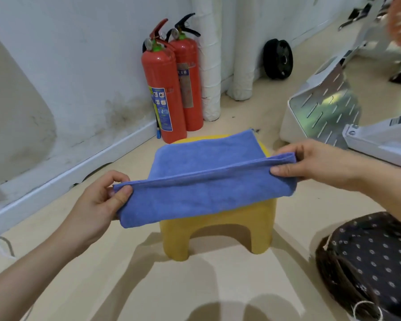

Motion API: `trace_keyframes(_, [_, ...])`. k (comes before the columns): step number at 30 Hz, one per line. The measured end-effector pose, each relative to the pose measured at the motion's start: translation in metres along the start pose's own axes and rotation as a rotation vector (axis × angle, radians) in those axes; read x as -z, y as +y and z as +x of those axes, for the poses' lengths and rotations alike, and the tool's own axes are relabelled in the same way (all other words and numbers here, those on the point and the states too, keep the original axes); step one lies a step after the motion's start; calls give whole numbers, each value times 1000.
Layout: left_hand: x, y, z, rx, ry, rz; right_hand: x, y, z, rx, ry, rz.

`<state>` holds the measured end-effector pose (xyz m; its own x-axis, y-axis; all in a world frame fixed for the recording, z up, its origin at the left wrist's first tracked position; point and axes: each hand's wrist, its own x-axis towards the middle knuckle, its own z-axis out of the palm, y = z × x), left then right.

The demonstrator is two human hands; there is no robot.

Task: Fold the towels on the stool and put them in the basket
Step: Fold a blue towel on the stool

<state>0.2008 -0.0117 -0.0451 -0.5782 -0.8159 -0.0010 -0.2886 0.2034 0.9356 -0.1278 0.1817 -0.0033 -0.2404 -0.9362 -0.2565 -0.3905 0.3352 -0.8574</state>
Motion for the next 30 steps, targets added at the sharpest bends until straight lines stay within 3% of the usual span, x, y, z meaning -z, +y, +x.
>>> trace_keyframes(2, [4,8,17,50,-2,-31,9,-10,24,-62,23,138])
trace_keyframes(7, [1,14,79,103,85,87,9,-14,98,-176,187,55])
trace_keyframes(12, [-15,-11,127,158,89,326,-13,18,135,-74,506,-334])
trace_keyframes(17, [-17,-24,141,221,-10,565,-14,30,139,19,567,-530])
trace_keyframes(19, [-23,-13,144,44,34,805,-12,32,141,10,568,-530])
trace_keyframes(21, [-46,9,151,-230,39,840,-12,34,140,30,555,-525])
trace_keyframes(25, [-126,48,170,-626,-238,761,-19,44,131,210,586,-534])
trace_keyframes(28, [-171,58,179,-691,-361,727,-25,48,128,283,657,-463])
trace_keyframes(30, [-178,58,185,-575,-357,680,-25,50,129,293,686,-442])
